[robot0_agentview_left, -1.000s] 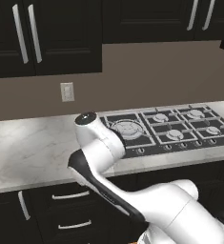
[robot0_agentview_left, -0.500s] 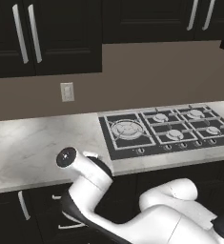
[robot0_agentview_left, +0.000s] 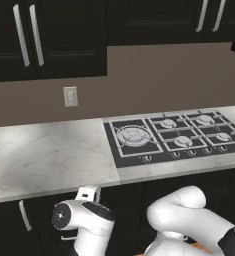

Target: Take the pizza cutter from the drawer on the left and place it on the dining counter for cutting.

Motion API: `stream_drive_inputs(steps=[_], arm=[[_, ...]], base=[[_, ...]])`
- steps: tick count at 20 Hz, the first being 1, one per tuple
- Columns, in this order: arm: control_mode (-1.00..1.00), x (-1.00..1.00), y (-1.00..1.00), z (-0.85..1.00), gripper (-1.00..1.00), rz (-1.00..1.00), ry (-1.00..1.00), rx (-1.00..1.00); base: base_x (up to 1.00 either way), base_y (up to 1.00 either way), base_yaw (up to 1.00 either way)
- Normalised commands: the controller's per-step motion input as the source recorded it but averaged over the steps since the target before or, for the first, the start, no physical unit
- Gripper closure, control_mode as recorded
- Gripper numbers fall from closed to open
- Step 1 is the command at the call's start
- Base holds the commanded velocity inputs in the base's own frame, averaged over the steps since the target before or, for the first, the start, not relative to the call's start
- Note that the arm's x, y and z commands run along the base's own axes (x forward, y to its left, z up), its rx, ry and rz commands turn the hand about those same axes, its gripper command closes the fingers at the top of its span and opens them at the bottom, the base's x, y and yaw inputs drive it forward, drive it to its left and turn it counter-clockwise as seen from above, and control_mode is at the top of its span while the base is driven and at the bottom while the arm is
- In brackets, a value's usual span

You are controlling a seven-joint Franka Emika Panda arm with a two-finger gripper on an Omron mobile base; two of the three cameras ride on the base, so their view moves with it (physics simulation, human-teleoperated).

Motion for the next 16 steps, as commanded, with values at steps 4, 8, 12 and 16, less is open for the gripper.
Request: stream_drive_inputs(steps=[4, 8, 12, 16], arm=[[-1.00, -0.08, 0.01, -0.49, -1.00, 0.06, -0.14, -0.11], [-1.00, -0.02, 0.02, -0.48, -1.00, 0.06, -0.13, -0.13], [-1.00, 0.00, 0.04, -0.38, -1.00, 0.04, -0.13, -0.07], [-1.00, 0.08, 0.22, -0.24, -1.00, 0.01, -0.13, -0.03]], base=[[0.00, 0.00, 0.00], [0.00, 0.00, 0.00], [0.00, 0.00, 0.00], [0.00, 0.00, 0.00]])
